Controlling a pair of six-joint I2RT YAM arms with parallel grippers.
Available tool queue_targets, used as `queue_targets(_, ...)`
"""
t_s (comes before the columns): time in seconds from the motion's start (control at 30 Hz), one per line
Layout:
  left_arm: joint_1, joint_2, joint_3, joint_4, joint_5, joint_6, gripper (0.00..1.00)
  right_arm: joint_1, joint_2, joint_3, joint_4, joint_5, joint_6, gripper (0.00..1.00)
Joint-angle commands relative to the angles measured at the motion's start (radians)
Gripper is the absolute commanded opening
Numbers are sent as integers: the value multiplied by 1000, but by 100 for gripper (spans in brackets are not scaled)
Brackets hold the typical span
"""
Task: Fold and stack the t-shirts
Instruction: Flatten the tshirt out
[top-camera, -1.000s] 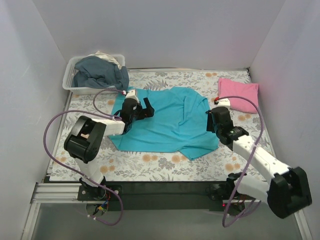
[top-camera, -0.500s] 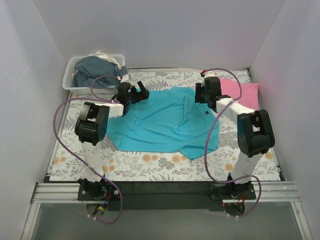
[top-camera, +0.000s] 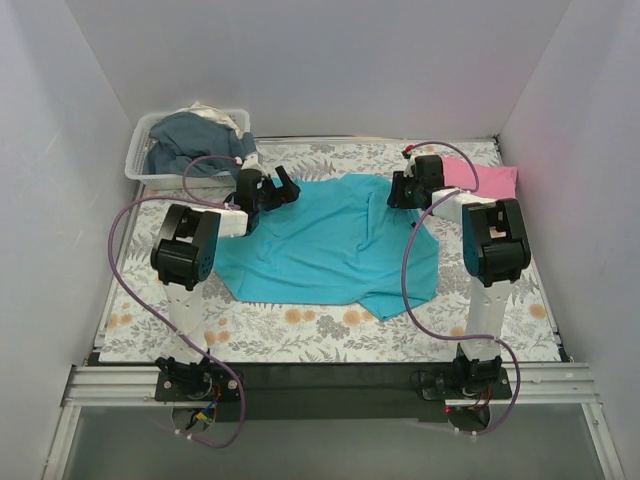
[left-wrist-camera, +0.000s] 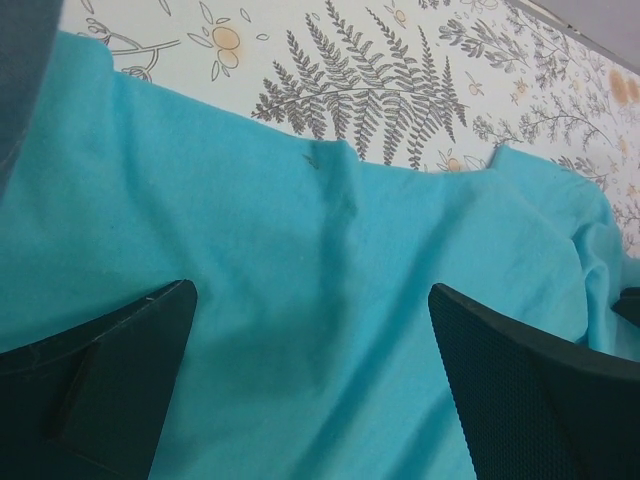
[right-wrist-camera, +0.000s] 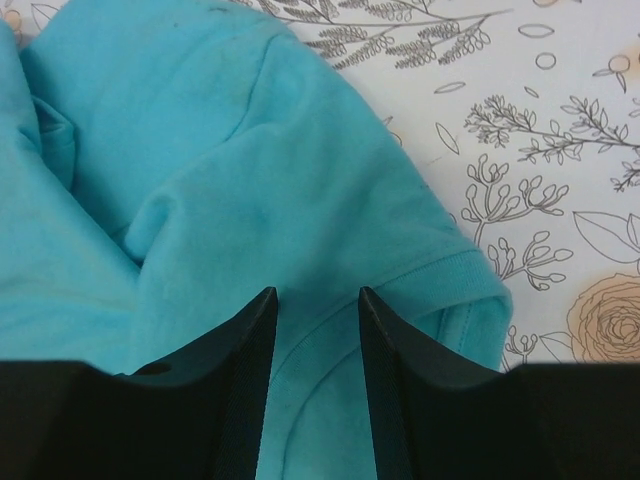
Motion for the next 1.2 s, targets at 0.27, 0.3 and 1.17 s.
queue_targets(0.27, 19, -103, -197, -9, -50, -36, 96, -119, 56, 90, -140, -62, 16, 33)
queue_targets(0.3, 19, -109, -219, -9, -55, -36, 96, -128, 59, 103, -153, -42, 11, 33)
queue_targets(1.17, 24, -293, -466, 26, -73, -39, 96, -68, -243, -119, -187, -68, -52, 28)
